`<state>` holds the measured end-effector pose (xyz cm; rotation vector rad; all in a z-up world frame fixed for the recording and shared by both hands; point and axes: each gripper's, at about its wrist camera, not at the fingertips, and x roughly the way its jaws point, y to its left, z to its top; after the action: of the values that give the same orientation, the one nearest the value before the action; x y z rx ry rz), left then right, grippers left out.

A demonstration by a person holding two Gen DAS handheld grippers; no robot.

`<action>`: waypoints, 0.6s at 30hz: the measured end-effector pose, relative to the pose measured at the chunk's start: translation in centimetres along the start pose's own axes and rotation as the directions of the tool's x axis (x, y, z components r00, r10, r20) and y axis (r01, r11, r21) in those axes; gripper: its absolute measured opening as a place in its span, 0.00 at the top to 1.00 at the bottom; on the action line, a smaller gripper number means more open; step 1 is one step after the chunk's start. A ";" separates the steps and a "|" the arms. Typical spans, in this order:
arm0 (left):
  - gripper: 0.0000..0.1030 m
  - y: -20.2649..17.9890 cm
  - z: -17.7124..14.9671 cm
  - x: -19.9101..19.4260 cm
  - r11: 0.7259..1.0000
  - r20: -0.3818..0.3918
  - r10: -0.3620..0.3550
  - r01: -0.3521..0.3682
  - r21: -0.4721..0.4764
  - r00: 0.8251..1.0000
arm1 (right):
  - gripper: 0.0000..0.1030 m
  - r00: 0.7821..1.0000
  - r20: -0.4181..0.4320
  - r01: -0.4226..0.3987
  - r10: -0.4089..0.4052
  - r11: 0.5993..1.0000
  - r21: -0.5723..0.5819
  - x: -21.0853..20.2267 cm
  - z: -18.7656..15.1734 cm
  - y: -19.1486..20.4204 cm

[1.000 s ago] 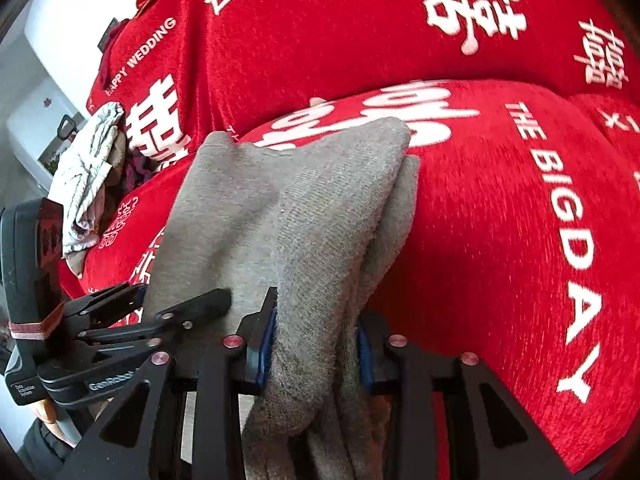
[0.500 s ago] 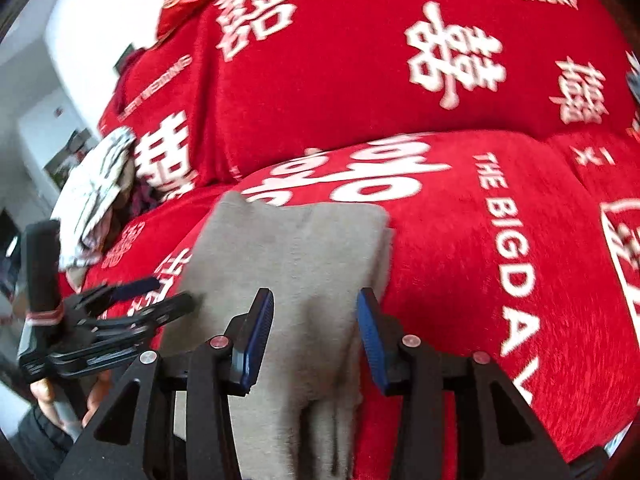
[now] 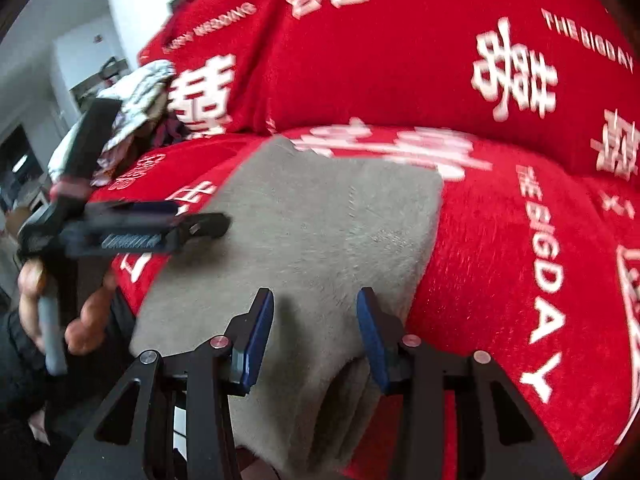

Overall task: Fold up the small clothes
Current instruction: 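Lower the folded sweater onto the sofa and open both grippers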

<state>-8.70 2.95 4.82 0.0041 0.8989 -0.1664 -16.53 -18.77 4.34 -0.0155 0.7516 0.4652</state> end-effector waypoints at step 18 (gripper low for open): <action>0.08 -0.6 4.2 4.2 0.998 -0.047 0.057 -0.056 0.039 0.997 | 0.41 0.999 -0.033 -0.031 0.030 0.998 -0.047 1.2 3.1 -1.1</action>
<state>-2.93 1.45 4.24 0.0688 0.9423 -0.1311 -13.28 -18.68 5.67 -0.0557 0.7733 0.5128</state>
